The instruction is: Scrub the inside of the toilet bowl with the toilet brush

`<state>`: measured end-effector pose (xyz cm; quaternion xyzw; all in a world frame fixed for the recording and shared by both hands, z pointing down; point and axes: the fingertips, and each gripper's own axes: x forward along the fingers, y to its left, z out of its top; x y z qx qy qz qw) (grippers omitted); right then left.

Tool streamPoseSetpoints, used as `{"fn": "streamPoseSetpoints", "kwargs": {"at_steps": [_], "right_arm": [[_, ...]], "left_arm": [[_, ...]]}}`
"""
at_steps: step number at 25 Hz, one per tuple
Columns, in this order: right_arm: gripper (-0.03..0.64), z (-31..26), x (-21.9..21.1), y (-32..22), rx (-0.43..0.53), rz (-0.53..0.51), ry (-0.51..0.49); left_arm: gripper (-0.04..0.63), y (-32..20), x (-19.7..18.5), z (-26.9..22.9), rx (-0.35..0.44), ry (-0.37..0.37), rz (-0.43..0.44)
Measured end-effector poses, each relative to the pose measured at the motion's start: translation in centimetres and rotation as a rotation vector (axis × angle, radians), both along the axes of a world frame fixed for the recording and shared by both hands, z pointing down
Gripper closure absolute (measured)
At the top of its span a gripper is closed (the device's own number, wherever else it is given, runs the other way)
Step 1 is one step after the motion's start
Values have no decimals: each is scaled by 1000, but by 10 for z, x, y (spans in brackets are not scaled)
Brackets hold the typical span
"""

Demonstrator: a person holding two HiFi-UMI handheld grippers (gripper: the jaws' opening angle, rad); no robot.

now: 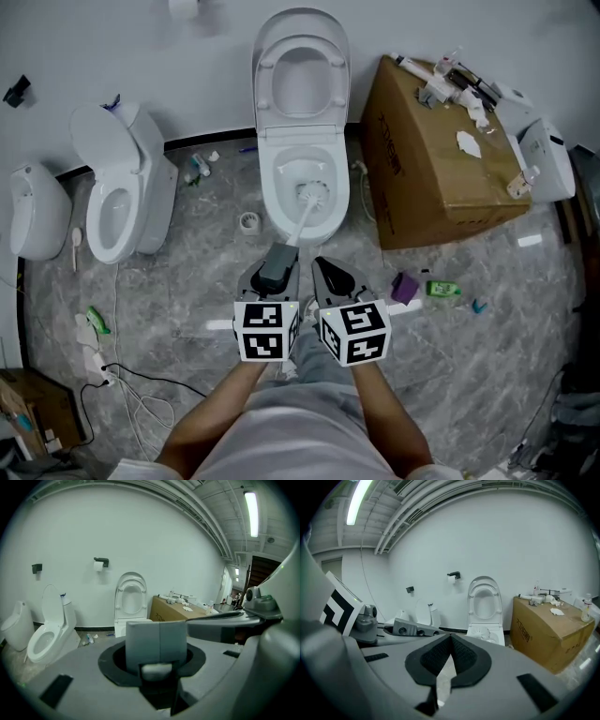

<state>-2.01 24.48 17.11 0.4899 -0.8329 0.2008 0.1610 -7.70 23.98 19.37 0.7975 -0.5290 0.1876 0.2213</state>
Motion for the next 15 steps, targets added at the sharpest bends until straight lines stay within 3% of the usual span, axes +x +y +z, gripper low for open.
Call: {"fn": "streamPoseSetpoints", "kwargs": {"at_steps": [15], "right_arm": [[618, 34, 47, -116, -61, 22, -29]], "left_arm": [[442, -111, 38, 47, -111, -68, 21]]}}
